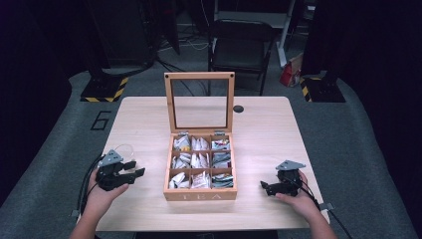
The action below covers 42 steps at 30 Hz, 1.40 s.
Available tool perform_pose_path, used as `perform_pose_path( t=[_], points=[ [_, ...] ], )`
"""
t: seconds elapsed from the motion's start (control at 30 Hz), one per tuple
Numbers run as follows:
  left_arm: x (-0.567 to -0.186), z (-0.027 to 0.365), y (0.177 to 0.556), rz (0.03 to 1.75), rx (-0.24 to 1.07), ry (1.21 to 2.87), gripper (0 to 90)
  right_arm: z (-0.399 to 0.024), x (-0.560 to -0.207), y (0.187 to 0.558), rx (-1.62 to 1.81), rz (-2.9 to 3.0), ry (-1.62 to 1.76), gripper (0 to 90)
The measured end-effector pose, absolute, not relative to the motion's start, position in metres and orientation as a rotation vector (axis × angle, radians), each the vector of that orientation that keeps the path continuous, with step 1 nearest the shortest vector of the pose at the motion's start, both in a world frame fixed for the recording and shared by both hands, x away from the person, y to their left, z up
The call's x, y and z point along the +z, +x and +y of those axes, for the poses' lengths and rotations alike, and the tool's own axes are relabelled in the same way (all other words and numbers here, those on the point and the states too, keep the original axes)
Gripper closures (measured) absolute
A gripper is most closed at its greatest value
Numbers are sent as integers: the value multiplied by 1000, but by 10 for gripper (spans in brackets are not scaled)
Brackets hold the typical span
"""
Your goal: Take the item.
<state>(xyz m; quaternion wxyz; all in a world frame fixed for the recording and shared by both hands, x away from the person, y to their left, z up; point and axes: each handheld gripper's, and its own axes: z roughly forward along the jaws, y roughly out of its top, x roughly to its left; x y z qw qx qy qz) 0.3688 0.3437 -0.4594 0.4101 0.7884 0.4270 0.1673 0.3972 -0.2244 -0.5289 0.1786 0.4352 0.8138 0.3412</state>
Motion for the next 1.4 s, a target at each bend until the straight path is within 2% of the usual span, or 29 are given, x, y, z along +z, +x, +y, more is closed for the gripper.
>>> perform_pose_path(
  t=[0.3,0.73,1.4],
  points=[
    [-479,346,365,1093,371,1984,477,-224,-529,397,965,2298,1230,0],
    [-497,348,364,1094,365,2007,457,-224,-529,397,964,2303,1231,0],
    [-508,348,364,1099,342,2051,420,-225,-529,398,967,2313,1219,0]
  ],
)
